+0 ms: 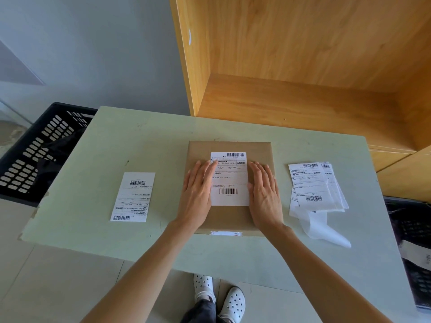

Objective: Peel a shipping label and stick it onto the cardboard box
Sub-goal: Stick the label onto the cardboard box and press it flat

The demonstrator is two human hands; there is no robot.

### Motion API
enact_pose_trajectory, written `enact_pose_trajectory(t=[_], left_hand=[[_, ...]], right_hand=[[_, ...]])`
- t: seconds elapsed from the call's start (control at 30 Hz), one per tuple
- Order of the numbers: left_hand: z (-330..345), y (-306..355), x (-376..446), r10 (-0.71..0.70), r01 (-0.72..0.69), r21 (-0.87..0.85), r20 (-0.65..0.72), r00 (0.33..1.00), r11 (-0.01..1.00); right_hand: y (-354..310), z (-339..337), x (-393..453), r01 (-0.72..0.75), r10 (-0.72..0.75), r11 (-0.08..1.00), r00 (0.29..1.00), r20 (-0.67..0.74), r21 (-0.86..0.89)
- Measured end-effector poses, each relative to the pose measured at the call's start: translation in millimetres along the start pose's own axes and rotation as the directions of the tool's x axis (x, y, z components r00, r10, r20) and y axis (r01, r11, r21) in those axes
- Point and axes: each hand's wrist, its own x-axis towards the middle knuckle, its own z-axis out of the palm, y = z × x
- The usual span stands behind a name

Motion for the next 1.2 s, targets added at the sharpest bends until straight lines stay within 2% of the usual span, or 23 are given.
enact_pose_trajectory(t=[0.17,0.3,0.43,0.73,1.0,1.2], left_hand=[[-6,10,-6,-0.070,0.070,-0.001,0.027,0.997,0.998],[-5,14,-14,-0.043,0.039,0.049,0.066,0.997,0.998],[-6,10,-19,-0.030,0.028,0.030,0.087,0.996,0.999],[-4,2,-21,0.026,-0.029,0.042,0.069,0.997,0.999],[-7,9,-14,-0.011,0.010,0.020,0.050,0.999,1.000],[-4,39,16,0.050,-0.049,-0.010,0.074,0.996,0.999]], right_hand=[[-8,2,-18,-0.015,0.015,0.992,1.000,-0.008,-0.124],[-14,7,-28,-0.014,0.015,0.984,1.000,0.004,-0.180],[-6,6,-30,0.023,-0.019,0.981,1.000,0.018,-0.194],[9,-4,-32,0.078,-0.078,0.990,0.997,-0.002,-0.114],[12,-10,-28,0.091,-0.091,0.995,0.996,-0.001,-0.030],[20,-40,-8,0.039,-0.040,0.998,0.999,0.010,0.053]])
